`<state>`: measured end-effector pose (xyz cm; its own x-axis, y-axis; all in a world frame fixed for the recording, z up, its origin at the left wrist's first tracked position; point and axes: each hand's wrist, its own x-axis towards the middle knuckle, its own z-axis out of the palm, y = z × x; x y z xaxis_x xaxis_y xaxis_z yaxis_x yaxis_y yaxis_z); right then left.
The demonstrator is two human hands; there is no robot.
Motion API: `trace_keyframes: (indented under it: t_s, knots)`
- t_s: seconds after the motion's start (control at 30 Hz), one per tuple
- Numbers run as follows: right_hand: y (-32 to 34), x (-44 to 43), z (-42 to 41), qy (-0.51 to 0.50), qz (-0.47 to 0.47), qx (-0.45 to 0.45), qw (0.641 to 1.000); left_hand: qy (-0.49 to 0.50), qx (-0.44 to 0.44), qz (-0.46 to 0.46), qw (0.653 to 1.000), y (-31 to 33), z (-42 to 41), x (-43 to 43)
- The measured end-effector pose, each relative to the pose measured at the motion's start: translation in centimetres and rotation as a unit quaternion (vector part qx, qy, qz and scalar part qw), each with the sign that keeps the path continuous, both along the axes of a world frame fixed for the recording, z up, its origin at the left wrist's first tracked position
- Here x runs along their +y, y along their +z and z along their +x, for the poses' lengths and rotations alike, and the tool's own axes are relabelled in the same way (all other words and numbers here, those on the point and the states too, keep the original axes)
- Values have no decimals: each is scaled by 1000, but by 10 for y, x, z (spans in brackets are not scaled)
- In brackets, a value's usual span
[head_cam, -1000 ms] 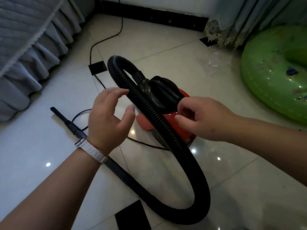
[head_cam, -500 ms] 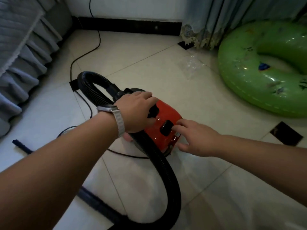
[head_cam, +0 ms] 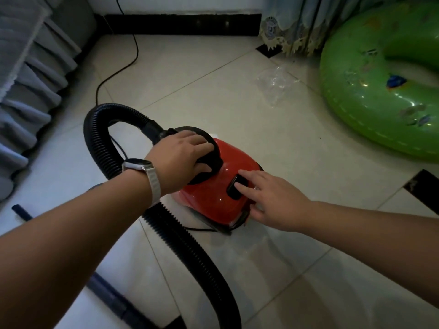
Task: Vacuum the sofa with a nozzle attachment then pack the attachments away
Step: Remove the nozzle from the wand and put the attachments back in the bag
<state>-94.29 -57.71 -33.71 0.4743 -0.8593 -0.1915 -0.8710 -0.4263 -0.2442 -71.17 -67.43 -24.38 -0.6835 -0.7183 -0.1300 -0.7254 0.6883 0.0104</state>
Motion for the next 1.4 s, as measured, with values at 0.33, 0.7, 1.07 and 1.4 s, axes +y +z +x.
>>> trace_keyframes:
  t_s: [0.33, 0.7, 1.07, 1.4]
  knots:
    - [3, -13, 12, -13, 15, -21, 1000, 40, 12, -4, 999, 0, 8, 7]
    - [45, -13, 33, -77, -13, -94, 993, 58, 10, 13, 998, 15, 7, 11]
    - [122, 2, 114, -58, -35, -139, 988, 62, 54, 16, 997, 76, 85, 47]
    - [188, 5, 243, 78, -107, -198, 971, 160, 128, -20, 979, 96, 248, 104]
